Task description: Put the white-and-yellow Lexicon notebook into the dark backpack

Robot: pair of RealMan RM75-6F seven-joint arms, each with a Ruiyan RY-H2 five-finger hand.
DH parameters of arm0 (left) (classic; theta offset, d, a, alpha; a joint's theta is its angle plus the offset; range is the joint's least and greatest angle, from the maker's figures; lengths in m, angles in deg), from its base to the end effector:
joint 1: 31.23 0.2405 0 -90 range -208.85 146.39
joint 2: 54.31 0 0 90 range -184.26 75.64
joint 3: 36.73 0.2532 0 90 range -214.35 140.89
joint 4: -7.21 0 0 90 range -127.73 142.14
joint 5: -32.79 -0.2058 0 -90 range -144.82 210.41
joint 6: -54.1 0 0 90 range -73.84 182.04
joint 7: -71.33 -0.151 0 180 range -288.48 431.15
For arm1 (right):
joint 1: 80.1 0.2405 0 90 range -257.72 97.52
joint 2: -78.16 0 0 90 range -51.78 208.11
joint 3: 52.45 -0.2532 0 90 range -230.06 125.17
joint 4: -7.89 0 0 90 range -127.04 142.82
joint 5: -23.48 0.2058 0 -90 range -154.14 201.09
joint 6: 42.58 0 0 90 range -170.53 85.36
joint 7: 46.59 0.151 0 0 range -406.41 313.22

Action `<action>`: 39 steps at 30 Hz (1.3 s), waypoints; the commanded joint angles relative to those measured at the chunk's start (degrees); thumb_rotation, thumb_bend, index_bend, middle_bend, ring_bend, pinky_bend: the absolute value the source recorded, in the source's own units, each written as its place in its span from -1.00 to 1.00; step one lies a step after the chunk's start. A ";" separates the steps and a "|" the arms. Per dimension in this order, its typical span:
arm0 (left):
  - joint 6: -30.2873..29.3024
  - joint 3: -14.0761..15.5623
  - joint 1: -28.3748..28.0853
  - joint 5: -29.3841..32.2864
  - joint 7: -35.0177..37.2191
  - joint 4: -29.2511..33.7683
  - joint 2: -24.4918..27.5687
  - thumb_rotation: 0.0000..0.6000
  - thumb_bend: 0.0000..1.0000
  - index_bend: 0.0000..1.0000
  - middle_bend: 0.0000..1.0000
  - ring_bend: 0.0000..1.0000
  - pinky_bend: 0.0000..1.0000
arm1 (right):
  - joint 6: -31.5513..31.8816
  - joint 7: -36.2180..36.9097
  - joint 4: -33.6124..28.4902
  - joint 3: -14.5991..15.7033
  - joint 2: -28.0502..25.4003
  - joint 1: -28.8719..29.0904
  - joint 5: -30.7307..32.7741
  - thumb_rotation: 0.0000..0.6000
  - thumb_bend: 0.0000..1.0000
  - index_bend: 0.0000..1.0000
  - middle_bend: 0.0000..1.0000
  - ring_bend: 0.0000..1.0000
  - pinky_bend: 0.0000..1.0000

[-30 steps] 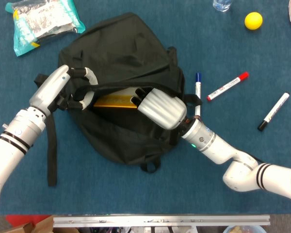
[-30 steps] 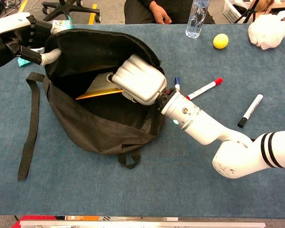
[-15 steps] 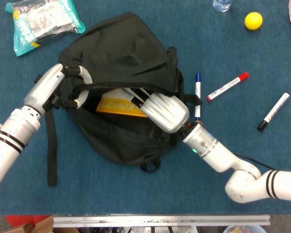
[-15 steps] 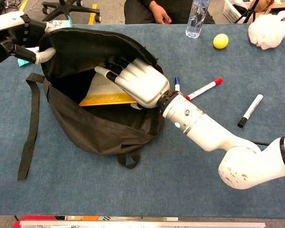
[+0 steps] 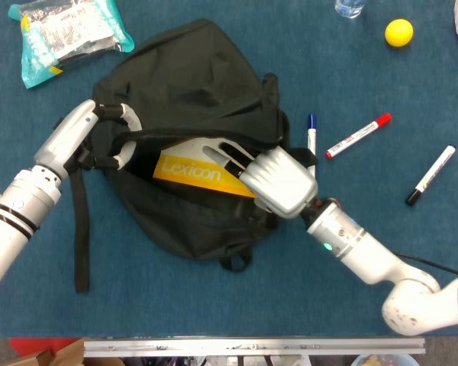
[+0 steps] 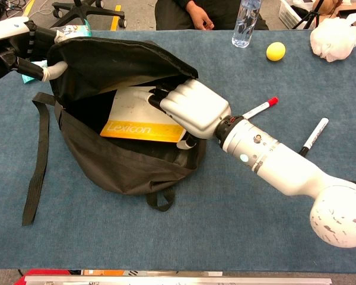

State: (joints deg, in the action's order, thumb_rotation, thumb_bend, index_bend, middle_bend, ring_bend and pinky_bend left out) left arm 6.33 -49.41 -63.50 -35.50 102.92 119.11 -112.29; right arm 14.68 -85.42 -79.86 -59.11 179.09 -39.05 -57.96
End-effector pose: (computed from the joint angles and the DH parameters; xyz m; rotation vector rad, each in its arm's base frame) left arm -0.1588 0.2981 0.1051 -1.4790 -1.8417 -1.2712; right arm -0.0675 -0.2682 -0.0783 2.1696 -0.4776 1.0340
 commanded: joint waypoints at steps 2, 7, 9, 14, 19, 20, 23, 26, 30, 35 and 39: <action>0.11 0.18 0.02 -0.06 -0.17 -0.09 -0.08 1.00 -0.02 0.55 -0.03 -0.29 -0.45 | -0.37 2.11 -5.09 1.63 -4.22 -1.50 0.85 1.00 -1.00 -0.70 -0.41 -0.68 -0.30; 0.51 0.74 0.08 -0.08 -0.51 -0.62 -0.40 1.00 -0.03 0.53 -0.03 -0.29 -0.45 | 2.53 5.41 -10.23 4.63 -9.20 -3.84 -2.41 1.00 -1.00 -0.61 -0.31 -0.61 -0.25; 0.80 1.09 0.14 -0.38 -0.60 -0.92 -0.43 1.00 -0.03 0.51 -0.03 -0.29 -0.45 | 3.90 6.68 -12.62 6.09 -12.06 -4.86 -4.36 1.00 -1.00 -0.56 -0.28 -0.58 -0.20; 1.48 2.24 0.21 -2.54 -1.35 -1.78 -0.35 1.00 -0.03 0.26 -0.09 -0.31 -0.45 | 8.50 9.90 -17.39 9.57 -19.54 -7.77 -9.95 1.00 -1.00 -0.36 -0.17 -0.45 -0.10; 4.07 4.51 -0.65 -6.80 -3.63 -2.24 0.65 1.00 -0.11 -0.33 -0.39 -0.54 -0.47 | 14.49 13.54 -20.13 12.55 -26.80 -11.26 -15.69 1.00 -1.00 -0.26 -0.09 -0.38 -0.05; 4.32 4.87 -0.80 -7.43 -4.34 -2.22 0.82 1.00 -0.14 -0.40 -0.43 -0.58 -0.49 | 15.55 14.07 -20.36 12.89 -27.87 -11.87 -16.52 1.00 -1.00 -0.25 -0.09 -0.37 -0.05; 3.98 6.14 -0.98 -8.82 -8.51 -2.14 0.73 1.00 -0.24 -0.70 -0.60 -0.73 -0.58 | 18.59 15.40 -20.79 13.32 -30.82 -13.70 -18.21 1.00 -1.00 -0.23 -0.07 -0.35 -0.05; 2.33 7.01 -0.90 -8.25 -14.94 -1.50 -0.18 1.00 -0.33 -0.95 -0.75 -0.85 -0.64 | 20.60 15.97 -20.86 12.79 -32.49 -15.03 -18.65 1.00 -1.00 -0.23 -0.06 -0.35 -0.05; -0.12 7.57 -0.65 -6.41 -21.88 0.21 -1.21 1.00 -0.40 -1.00 -0.84 -0.91 -0.69 | 22.38 16.95 -20.43 11.56 -34.16 -16.56 -17.72 1.00 -1.00 -0.23 -0.06 -0.35 -0.05; -2.63 7.26 0.14 -4.99 -23.02 1.35 -1.25 1.00 -0.41 -1.00 -0.86 -0.93 -0.70 | 23.22 17.64 -19.33 10.20 -36.34 -18.27 -14.77 1.00 -1.00 -0.23 -0.06 -0.35 -0.05; -7.30 7.00 2.06 -5.23 -23.65 -0.06 -2.72 1.00 -0.41 -1.00 -0.83 -0.89 -0.70 | 23.42 17.91 -18.54 9.47 -38.08 -19.72 -12.11 1.00 -1.00 -0.23 -0.06 -0.35 -0.05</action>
State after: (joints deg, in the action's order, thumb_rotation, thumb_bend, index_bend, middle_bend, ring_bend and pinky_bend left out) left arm 0.99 -42.31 -62.52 -40.74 79.70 119.74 -114.18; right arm 37.95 -67.66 -98.74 -49.31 141.54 -58.27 -70.63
